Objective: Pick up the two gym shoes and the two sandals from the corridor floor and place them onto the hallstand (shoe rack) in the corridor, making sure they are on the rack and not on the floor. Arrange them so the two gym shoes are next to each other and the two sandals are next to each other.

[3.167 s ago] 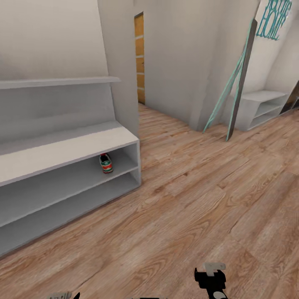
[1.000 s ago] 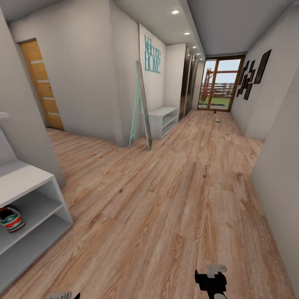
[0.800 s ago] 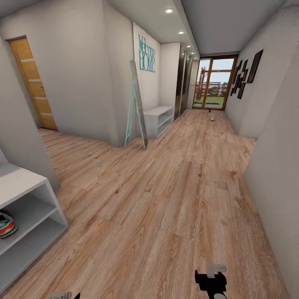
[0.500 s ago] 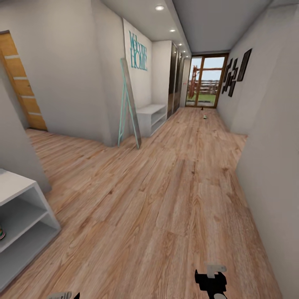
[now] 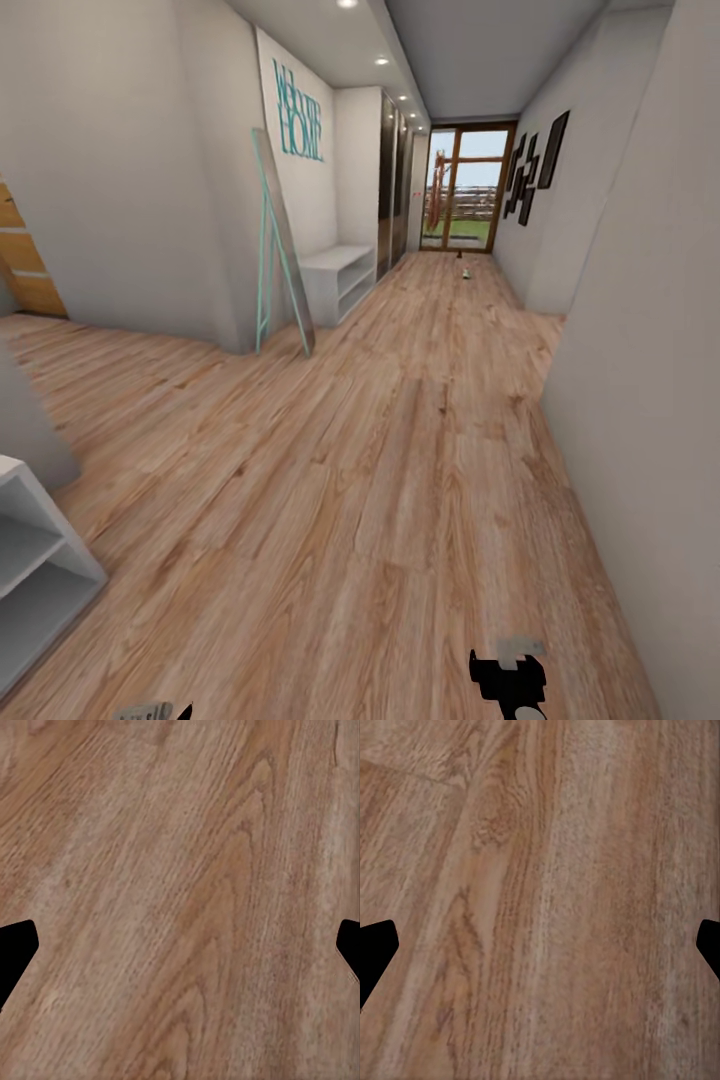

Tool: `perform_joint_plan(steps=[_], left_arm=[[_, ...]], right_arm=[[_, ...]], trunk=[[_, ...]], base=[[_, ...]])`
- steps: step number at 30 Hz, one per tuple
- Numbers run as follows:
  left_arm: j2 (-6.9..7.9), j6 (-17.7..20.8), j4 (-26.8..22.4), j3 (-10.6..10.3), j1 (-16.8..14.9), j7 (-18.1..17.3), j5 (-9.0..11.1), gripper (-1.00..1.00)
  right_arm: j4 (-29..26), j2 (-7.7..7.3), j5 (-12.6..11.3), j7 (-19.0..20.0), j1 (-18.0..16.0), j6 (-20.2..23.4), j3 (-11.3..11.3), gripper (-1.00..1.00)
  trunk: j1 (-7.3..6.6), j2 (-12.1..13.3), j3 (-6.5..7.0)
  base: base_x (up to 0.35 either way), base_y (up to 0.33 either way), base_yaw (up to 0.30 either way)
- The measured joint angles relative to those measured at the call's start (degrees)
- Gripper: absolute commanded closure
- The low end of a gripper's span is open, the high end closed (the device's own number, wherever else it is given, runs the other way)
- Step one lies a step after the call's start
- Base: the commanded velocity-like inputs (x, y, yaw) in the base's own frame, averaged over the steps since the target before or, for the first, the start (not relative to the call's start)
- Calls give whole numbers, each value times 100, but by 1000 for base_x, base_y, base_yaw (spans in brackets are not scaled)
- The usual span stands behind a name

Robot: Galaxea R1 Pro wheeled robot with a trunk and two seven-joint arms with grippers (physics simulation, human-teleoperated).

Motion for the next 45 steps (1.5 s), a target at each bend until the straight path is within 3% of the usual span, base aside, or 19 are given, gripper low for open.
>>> perform_joint_plan(steps=[17, 20, 28, 45], left_arm=[[10, 5, -9, 15, 0, 43, 0, -100], [9, 0, -9, 16, -1, 332, 3, -100], [8, -2, -9, 9, -1, 517, 3, -100], [1, -2, 1, 1, -2, 535, 3, -100]], right_arm=[[17, -7, 32, 30, 0, 3, 8, -100], [18, -8, 35, 25, -1, 3, 9, -100], [18, 1, 35, 24, 7, -3, 10, -100], [16, 20, 35, 15, 9, 3, 9, -100]], trunk=[[0, 0, -13], [0, 0, -13], [0, 0, -13], [0, 0, -2]], base=[[333, -5, -14], [338, -70, 0], [339, -68, 0], [340, -7, -81]])
